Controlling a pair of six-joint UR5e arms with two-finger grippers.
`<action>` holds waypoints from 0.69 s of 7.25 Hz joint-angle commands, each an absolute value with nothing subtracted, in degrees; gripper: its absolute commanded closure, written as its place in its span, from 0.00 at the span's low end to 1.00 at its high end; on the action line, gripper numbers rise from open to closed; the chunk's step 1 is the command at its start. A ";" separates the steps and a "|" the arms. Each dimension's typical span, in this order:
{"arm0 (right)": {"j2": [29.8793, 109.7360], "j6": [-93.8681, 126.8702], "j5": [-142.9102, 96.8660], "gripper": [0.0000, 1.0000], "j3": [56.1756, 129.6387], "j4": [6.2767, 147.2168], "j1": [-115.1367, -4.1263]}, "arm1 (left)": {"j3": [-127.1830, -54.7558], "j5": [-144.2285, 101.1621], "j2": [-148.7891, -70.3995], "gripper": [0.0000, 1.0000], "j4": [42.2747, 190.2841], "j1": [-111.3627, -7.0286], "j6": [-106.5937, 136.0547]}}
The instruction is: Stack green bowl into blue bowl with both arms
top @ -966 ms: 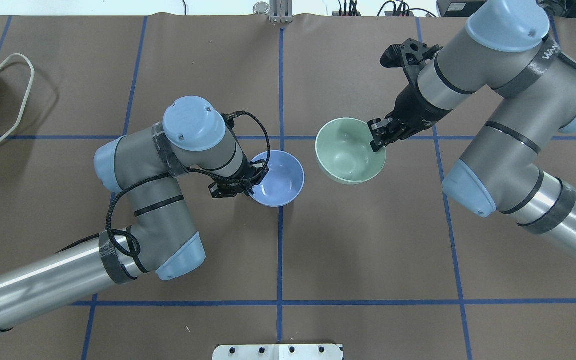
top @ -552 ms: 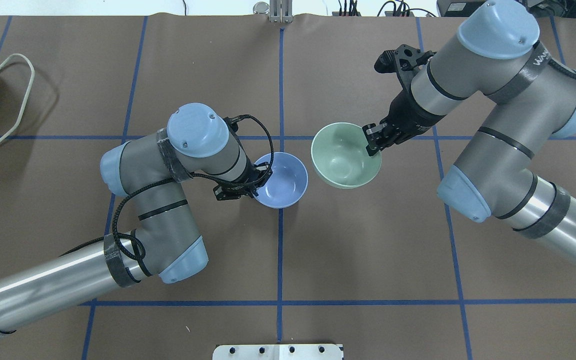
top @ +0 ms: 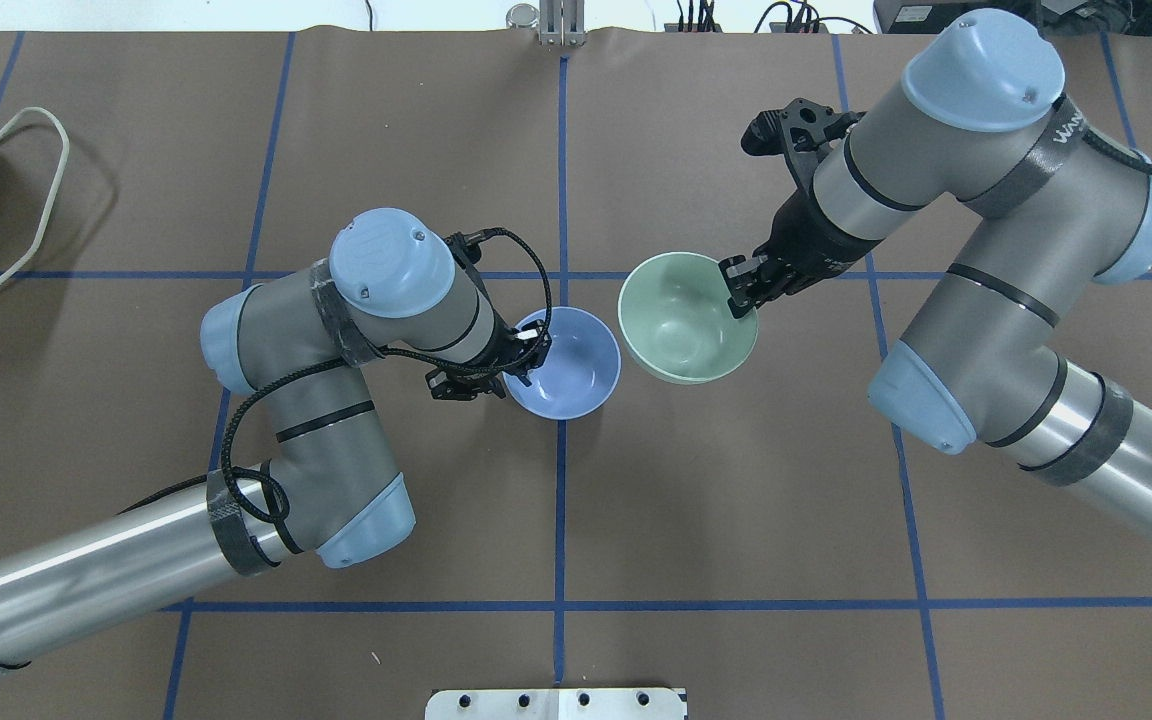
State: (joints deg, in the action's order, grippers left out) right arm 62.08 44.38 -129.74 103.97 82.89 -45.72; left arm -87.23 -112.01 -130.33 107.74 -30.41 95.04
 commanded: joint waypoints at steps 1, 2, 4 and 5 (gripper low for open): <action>61.96 44.47 -129.73 0.95 103.97 82.88 -45.70 | -88.06 -111.09 -130.25 0.39 108.02 -30.50 94.48; 61.27 45.26 -129.73 0.95 103.54 82.79 -45.62 | -89.20 -111.27 -130.08 0.39 107.84 -30.76 93.18; 59.77 45.44 -129.73 0.95 101.61 82.44 -45.35 | -92.71 -112.06 -128.07 0.39 107.49 -32.69 90.36; 59.68 45.44 -129.64 0.95 101.17 82.27 -45.26 | -94.29 -115.54 -127.19 0.39 107.32 -35.04 87.39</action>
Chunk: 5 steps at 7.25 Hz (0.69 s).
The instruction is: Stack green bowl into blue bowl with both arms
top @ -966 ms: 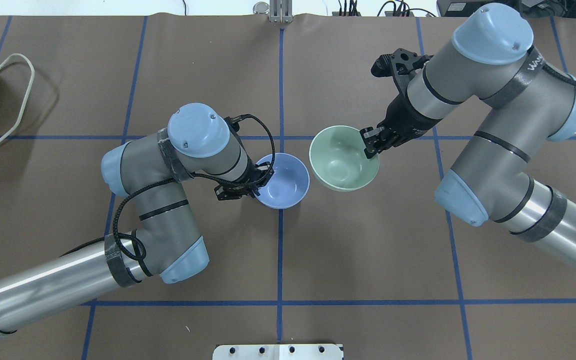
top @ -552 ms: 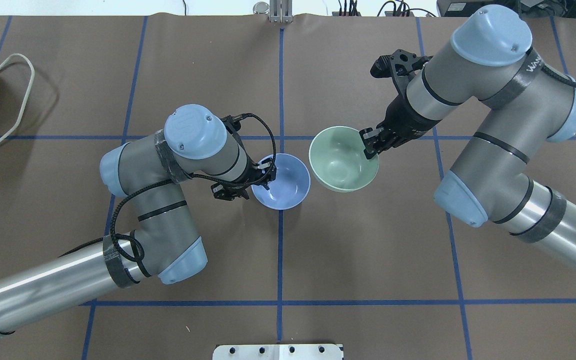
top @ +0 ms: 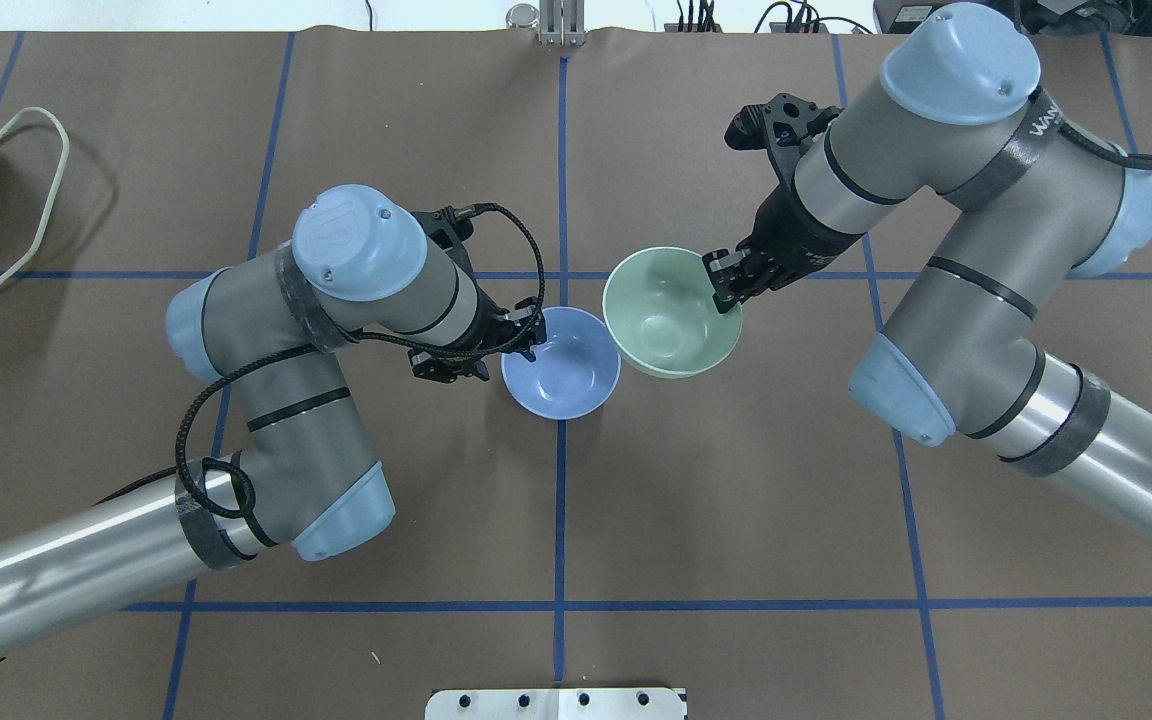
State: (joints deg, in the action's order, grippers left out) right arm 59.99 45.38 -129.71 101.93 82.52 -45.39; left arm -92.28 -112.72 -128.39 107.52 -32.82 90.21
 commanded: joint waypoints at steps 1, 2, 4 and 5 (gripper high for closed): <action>57.33 45.44 -128.59 0.95 99.07 82.27 -45.00 | -94.92 -118.71 -126.13 0.39 106.79 -37.68 86.41; 54.52 47.79 -126.06 0.95 96.79 82.09 -43.09 | -96.14 -119.09 -124.99 0.39 106.70 -38.92 83.70; 52.21 48.34 -122.80 0.95 94.75 81.74 -41.23 | -100.43 -119.18 -122.01 0.39 101.98 -40.60 77.03; 51.69 48.34 -120.52 0.95 93.01 79.30 -40.52 | -102.90 -119.27 -120.86 0.37 99.17 -41.21 74.47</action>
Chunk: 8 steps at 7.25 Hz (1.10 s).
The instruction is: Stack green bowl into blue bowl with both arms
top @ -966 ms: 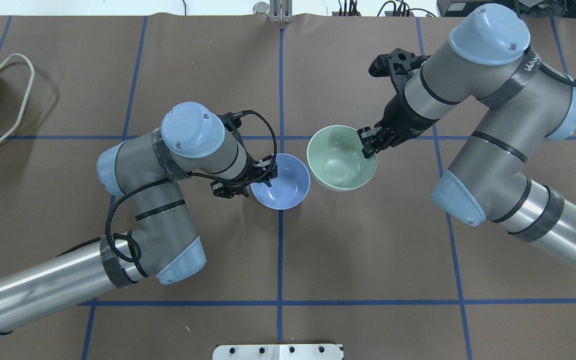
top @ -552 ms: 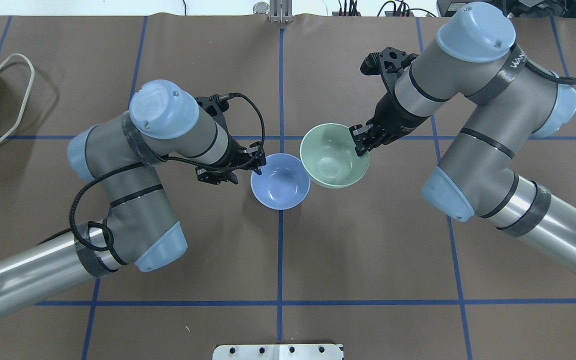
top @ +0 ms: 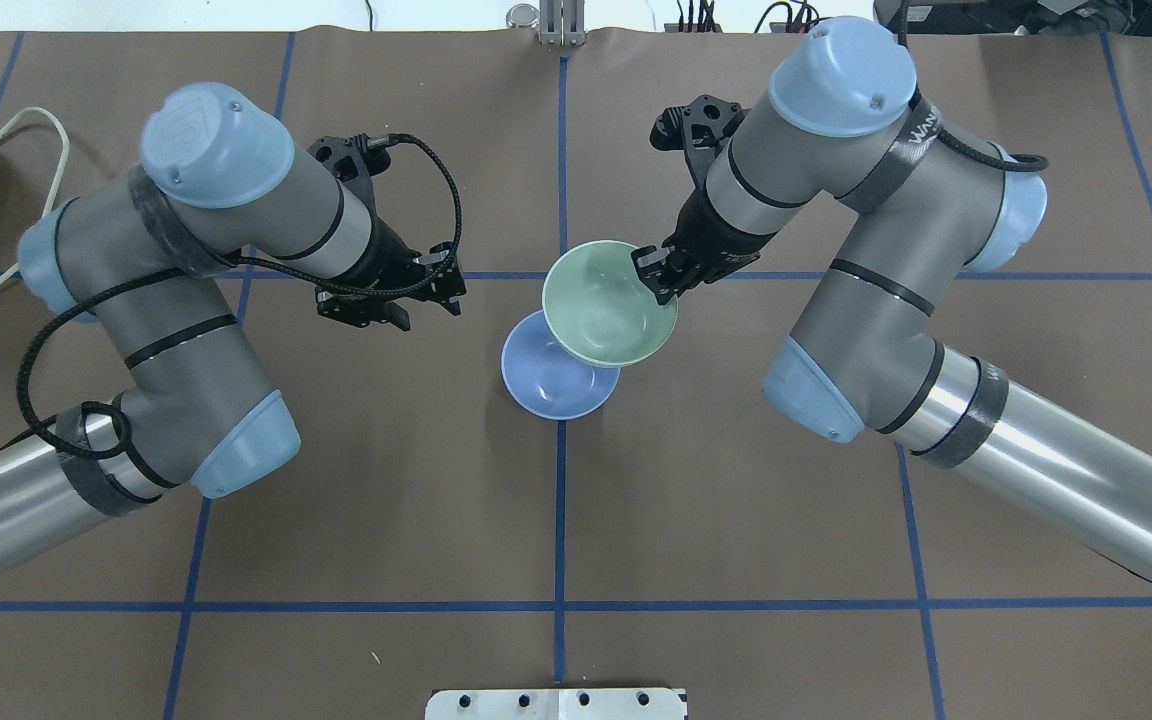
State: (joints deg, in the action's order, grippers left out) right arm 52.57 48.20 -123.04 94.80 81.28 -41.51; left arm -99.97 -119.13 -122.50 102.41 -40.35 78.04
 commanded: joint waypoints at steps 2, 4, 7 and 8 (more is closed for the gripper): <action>49.58 50.43 -119.27 0.95 89.31 76.99 -39.03 | -105.90 -119.18 -118.93 0.37 95.46 -41.92 70.85; 49.48 50.54 -119.00 0.95 89.12 77.43 -37.19 | -105.73 -119.09 -118.83 0.37 95.45 -41.92 70.84; 49.48 51.42 -116.28 0.95 89.12 77.34 -35.86 | -105.56 -119.00 -118.74 0.37 95.45 -41.84 70.84; 49.48 51.42 -116.28 0.94 89.12 77.34 -35.86 | -105.38 -118.92 -118.83 0.37 95.45 -41.84 70.84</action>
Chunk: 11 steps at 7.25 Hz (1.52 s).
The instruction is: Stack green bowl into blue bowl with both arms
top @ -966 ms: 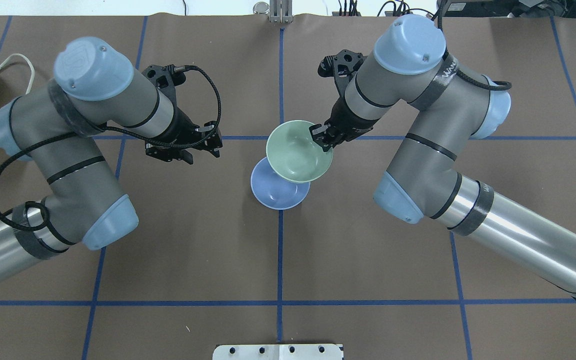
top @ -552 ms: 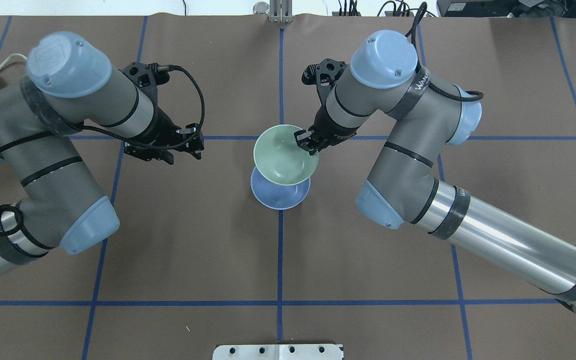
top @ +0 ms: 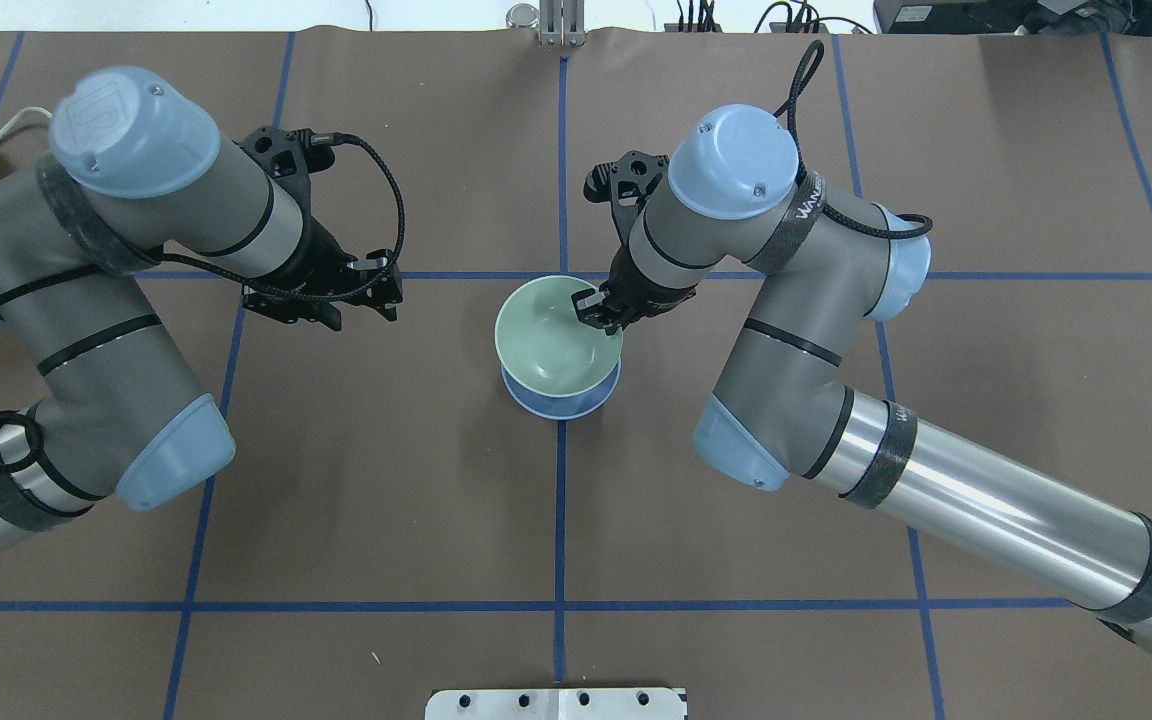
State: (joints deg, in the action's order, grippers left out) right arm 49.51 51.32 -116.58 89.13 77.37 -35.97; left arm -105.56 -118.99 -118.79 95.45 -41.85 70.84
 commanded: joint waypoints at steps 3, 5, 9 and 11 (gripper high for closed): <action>49.57 51.42 -114.61 0.94 89.03 77.17 -35.16 | -105.12 -118.74 -118.65 0.37 95.54 -41.66 70.84; 49.83 51.42 -114.52 0.94 88.51 77.08 -34.72 | -105.03 -118.56 -118.56 0.37 95.54 -41.57 70.84; 49.57 51.42 -113.99 0.94 87.98 76.99 -34.54 | -104.68 -118.39 -118.56 0.37 95.62 -41.57 70.84; 49.57 51.33 -113.56 0.94 87.80 76.99 -34.45 | -104.68 -118.39 -118.48 0.37 95.71 -41.49 70.84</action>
